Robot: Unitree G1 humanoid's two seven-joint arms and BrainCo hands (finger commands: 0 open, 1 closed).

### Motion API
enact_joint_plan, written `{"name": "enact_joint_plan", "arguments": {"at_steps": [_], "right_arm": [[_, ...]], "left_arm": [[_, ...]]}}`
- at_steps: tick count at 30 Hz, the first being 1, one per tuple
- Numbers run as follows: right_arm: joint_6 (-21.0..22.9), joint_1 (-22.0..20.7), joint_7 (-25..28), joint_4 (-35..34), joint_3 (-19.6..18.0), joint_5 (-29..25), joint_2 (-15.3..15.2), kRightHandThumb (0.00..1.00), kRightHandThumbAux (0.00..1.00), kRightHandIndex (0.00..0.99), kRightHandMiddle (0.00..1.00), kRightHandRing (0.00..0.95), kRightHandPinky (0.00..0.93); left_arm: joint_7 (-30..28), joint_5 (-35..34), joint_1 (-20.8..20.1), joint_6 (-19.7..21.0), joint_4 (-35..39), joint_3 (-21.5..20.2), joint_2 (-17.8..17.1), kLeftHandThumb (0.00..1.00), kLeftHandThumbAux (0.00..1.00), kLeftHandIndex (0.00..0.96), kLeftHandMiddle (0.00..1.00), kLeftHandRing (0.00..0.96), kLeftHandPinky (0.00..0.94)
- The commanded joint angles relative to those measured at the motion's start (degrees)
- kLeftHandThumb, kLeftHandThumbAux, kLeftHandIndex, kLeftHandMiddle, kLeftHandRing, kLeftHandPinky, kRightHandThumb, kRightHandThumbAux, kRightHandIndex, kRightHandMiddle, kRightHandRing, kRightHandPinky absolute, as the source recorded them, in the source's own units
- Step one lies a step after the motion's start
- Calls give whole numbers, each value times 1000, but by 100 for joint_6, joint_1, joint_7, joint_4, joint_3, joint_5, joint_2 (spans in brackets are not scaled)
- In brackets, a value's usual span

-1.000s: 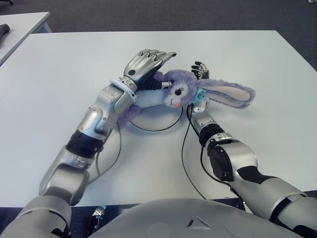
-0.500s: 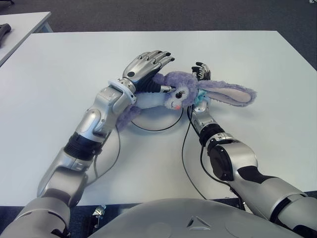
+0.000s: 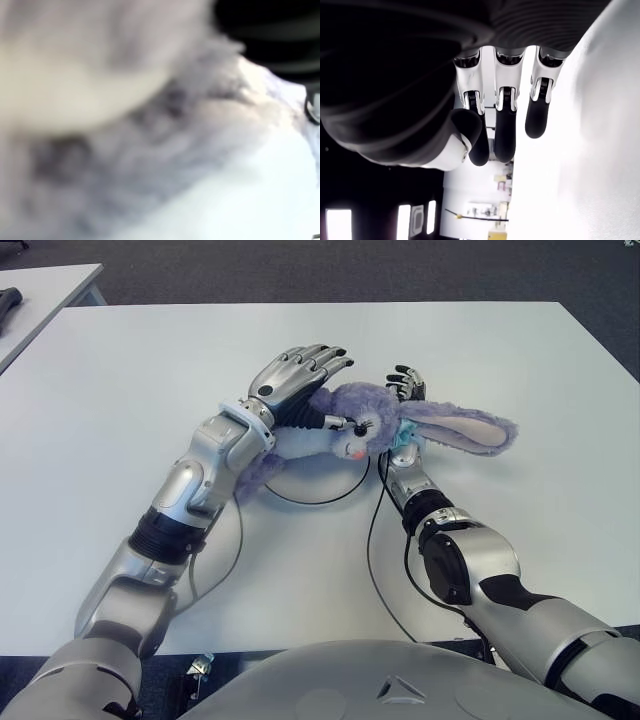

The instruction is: Put the doll into the plate.

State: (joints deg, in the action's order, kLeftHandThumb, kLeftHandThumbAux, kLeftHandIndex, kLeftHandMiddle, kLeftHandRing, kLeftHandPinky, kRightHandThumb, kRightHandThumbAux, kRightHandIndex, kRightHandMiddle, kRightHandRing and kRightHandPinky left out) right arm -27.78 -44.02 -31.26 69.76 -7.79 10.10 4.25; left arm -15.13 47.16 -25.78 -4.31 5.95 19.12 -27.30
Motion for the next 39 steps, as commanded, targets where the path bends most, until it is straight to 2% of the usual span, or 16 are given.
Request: {"name": "enact_joint_plan", "arguments": {"at_steps": [1,8,13,17,26,28,35,36,37,39], "right_arm": [[745,1341,343,861,-168,-188,456,762,837,240,335,335,271],[848,1332,360,869,-93,-109,460,760,842,206,324,344,245],[862,1329,355,871,-74,-90,462,767,851,188,313,344,279],[740,1323,308,858,-44,-61,490,774,861,190,308,355,274],[696,1324,390,854,4,-17,484,694,880,222,303,306,254],[682,1325,381,852,9,-12,486,686,885,230,303,295,245],[654,1325,373,847,-30,-50,507,702,885,240,305,294,251],[655,1324,377,846,-36,-56,511,703,886,241,306,287,243],[655,1323,384,846,-42,-62,514,704,887,241,305,283,239],[654,1323,395,846,-49,-71,517,705,888,240,303,280,235]], "left_arm": [[-326,-58,204,163,-37,46,-36,34,270,0,0,0,0],[-536,-269,151,249,182,-123,-108,1,278,0,0,0,0],[-683,-375,96,321,331,-245,-186,0,283,0,7,0,0],[-1002,-446,-256,429,435,-443,-384,0,275,0,5,0,0],[-1094,-213,-455,366,518,-433,-571,0,274,0,4,10,0],[-1104,-162,-486,373,547,-439,-606,0,281,0,21,66,0],[-1132,-144,-582,541,585,-546,-619,0,273,0,35,101,0],[-1140,-161,-619,560,564,-568,-626,0,261,0,41,246,0],[-1137,-178,-687,573,506,-589,-633,0,253,0,45,305,0],[-1134,-205,-829,584,386,-617,-649,0,248,0,48,337,0]]}}
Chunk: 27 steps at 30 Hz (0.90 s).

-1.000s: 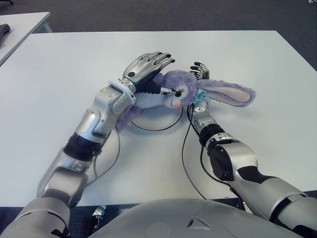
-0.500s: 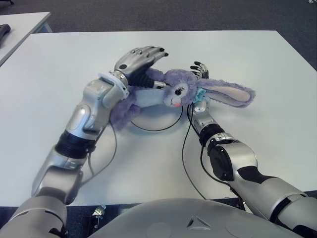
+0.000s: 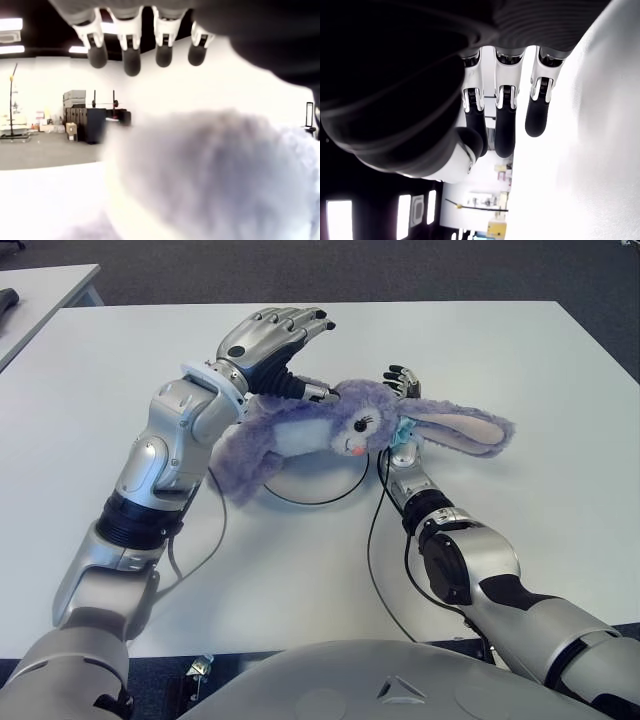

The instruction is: Put the doll into the plate.

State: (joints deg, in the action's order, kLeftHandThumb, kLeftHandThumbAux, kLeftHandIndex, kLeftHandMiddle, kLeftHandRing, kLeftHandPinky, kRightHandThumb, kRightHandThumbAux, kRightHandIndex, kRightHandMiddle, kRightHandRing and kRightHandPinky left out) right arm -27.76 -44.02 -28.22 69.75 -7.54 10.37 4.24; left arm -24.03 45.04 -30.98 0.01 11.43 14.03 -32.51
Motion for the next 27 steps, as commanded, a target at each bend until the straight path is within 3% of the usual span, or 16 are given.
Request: {"name": "enact_joint_plan", "arguments": {"at_steps": [1,8,27], "right_arm": [[651,1325,96,846,-77,-101,521,704,888,241,301,275,236],[665,1323,99,847,-85,-102,521,674,892,243,295,264,231],[642,1327,150,845,-127,-140,543,656,891,237,294,273,259]], "left_arm": [[-242,-7,-376,156,-217,-120,-138,0,243,0,53,370,0],[-241,-71,-597,209,-382,-164,-175,0,241,0,49,424,0],[303,-479,-1189,-281,-1530,-450,-332,0,277,0,58,175,0]]}}
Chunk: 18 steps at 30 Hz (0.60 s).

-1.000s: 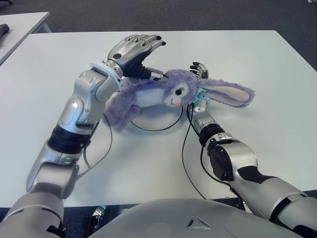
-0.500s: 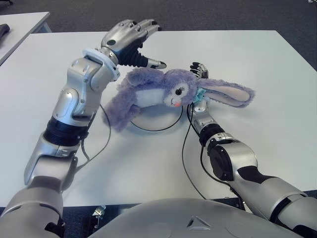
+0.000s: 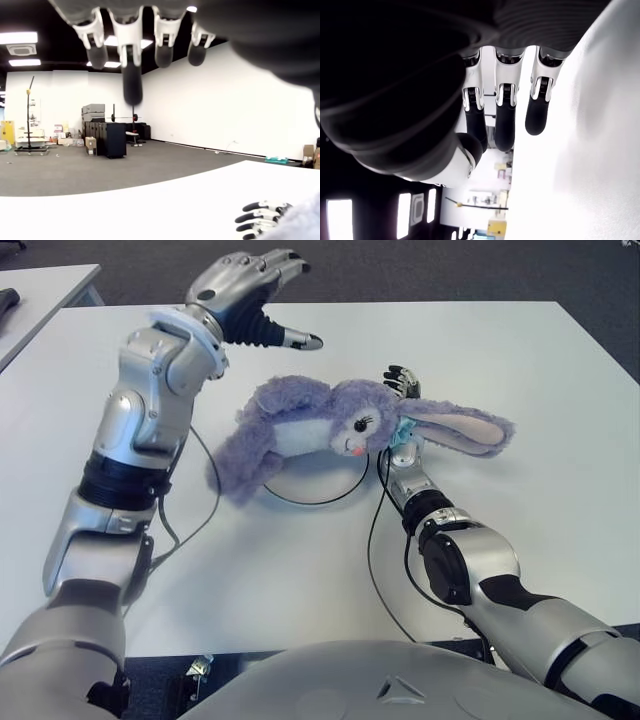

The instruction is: Put the doll into the plate.

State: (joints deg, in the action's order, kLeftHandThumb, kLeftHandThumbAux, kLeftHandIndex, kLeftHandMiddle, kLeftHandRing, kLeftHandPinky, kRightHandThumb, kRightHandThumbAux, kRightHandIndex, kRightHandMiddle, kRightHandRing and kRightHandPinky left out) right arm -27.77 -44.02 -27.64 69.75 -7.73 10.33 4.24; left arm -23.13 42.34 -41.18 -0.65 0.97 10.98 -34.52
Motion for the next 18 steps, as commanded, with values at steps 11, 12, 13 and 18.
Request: {"name": "enact_joint_plan", "arguments": {"at_steps": [11,12,13,18], "right_arm": [[676,1331,87,848,-74,-102,536,613,903,240,289,267,237],[662,1332,87,847,-78,-107,539,626,901,241,290,269,237],[652,1333,87,846,-82,-110,541,654,900,244,294,277,239],[627,1331,87,843,-105,-134,554,710,893,249,302,284,233]], "left_arm": [[711,-231,-500,-497,-1095,-284,-313,0,256,0,100,97,0],[728,-228,-548,-504,-1125,-313,-365,0,256,0,100,93,0],[739,-234,-580,-517,-1150,-329,-403,0,257,0,90,76,0],[759,-287,-706,-621,-1335,-432,-625,0,274,0,47,30,0]]}}
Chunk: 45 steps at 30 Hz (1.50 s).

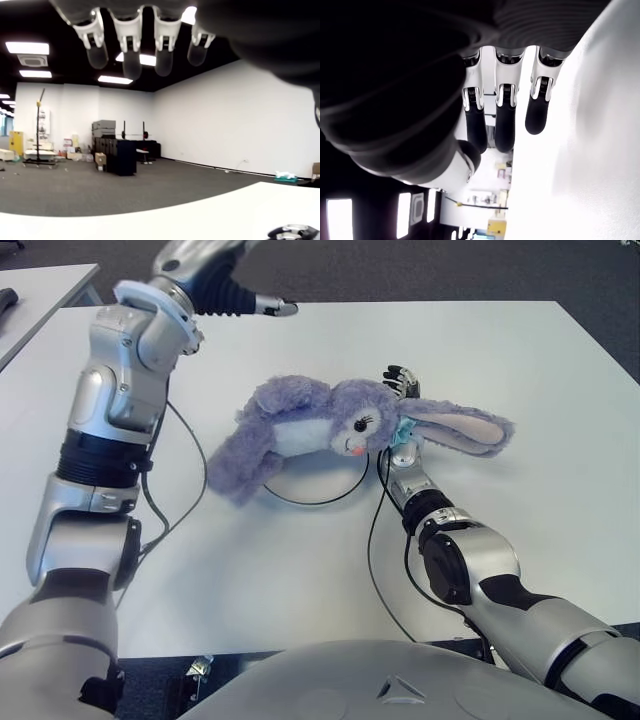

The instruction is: Put the doll into the plate.

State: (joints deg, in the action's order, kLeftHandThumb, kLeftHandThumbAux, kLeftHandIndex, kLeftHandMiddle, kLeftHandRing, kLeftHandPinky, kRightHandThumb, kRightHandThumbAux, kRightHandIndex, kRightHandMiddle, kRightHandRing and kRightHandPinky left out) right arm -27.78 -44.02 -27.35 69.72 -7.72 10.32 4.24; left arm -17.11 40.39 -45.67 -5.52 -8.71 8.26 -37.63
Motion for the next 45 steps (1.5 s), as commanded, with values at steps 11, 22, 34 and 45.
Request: {"name": "enact_joint_plan", "arguments": {"at_steps": [11,22,34,45], "right_arm": [[702,1317,60,854,-89,-112,540,667,894,247,295,261,233],[680,1312,123,854,-119,-139,526,654,903,245,291,255,220],[719,1293,110,857,-135,-146,494,646,903,239,290,260,235],[695,1281,65,852,-106,-109,470,615,903,239,286,260,237]], "left_arm": [[207,-391,-91,-163,-612,-424,-500,0,276,0,49,26,0],[241,-935,-63,-154,-1067,-749,-440,0,338,0,57,25,0],[598,-1718,62,-600,-2317,-1039,-163,0,398,0,32,0,0],[1027,-2555,144,-958,-3186,-1267,721,0,405,0,22,0,0]]}}
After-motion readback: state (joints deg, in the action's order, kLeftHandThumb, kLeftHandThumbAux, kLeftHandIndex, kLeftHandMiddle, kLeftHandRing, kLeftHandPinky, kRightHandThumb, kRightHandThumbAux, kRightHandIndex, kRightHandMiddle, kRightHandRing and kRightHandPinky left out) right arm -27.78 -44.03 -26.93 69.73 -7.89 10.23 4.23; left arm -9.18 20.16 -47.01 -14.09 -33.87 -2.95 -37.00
